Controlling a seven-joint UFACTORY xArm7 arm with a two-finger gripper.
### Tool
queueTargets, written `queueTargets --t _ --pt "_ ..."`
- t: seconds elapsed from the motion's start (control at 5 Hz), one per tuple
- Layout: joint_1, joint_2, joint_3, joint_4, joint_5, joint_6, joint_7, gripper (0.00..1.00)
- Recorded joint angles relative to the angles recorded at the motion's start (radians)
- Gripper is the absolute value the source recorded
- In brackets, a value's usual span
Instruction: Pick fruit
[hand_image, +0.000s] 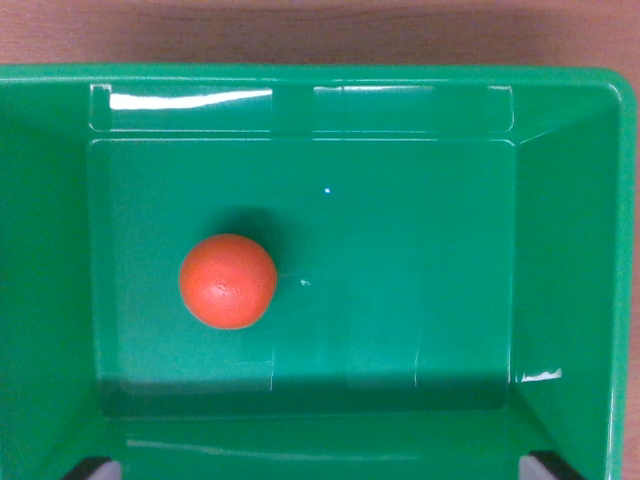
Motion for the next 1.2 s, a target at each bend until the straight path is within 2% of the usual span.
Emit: queueTargets --t 1.2 --pt "0.0024 0.012 0.001 -0.024 0.0006 -0.037 -0.011 0.00"
